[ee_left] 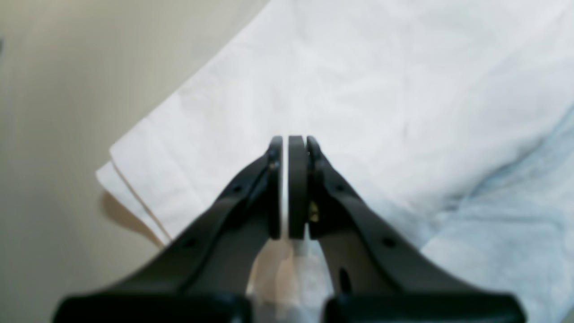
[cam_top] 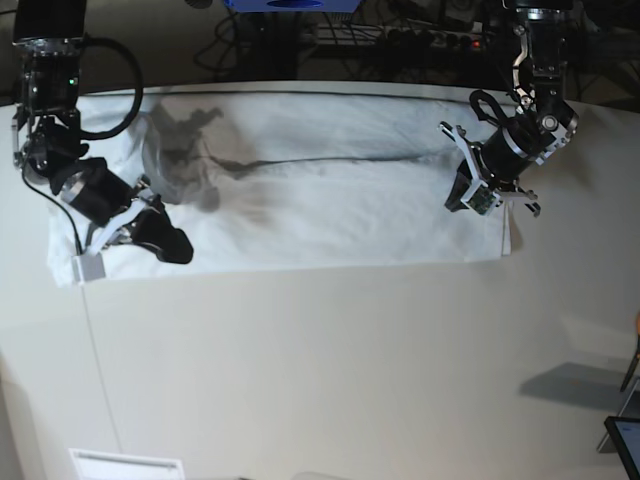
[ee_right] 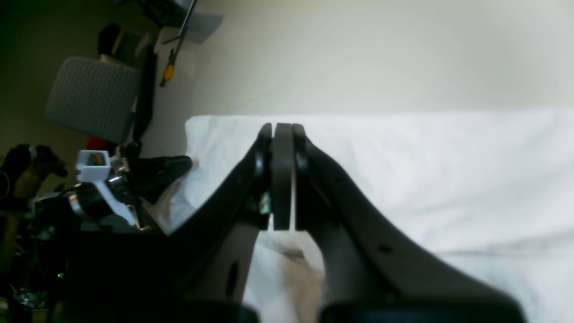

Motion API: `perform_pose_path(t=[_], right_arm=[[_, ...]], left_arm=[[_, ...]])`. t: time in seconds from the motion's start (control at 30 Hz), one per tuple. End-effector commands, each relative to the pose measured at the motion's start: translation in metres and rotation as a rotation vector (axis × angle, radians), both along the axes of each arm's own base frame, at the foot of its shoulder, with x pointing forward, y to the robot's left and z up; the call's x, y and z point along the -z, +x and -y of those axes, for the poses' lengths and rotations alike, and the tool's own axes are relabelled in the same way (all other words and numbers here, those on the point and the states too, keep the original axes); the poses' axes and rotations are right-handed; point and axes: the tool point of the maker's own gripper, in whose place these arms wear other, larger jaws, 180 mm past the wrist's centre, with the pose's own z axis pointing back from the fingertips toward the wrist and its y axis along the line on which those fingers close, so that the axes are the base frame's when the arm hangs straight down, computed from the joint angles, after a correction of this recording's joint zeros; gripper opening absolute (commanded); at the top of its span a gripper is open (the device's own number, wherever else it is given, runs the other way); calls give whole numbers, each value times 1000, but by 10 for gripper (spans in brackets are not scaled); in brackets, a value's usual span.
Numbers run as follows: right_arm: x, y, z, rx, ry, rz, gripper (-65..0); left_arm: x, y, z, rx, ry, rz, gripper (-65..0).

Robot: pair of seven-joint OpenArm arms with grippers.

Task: Fold the T-shirt properly
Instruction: 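Move the left gripper to the shirt end and pinch its edge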

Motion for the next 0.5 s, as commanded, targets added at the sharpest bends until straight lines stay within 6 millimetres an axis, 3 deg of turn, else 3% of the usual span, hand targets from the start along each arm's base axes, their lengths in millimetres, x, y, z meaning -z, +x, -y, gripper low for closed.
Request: perform_pose_path(t=[0.0,0.23,0.37,0.47], right_arm=[[-7,2,4,11,21,24,-647],[57,-14,28,76,12,-164,-646],[77,-16,41,62,-23,-169,-644],[94,-15,50,67,-76,-192,-643]], left_arm=[[-6,5,-3,-6,-9,26,-628],[38,-2,-29,-84,-22,-97,-628],[62,-4,-44,-114,26,-159,-628],[69,0,-51,-118,66,-174,-628]])
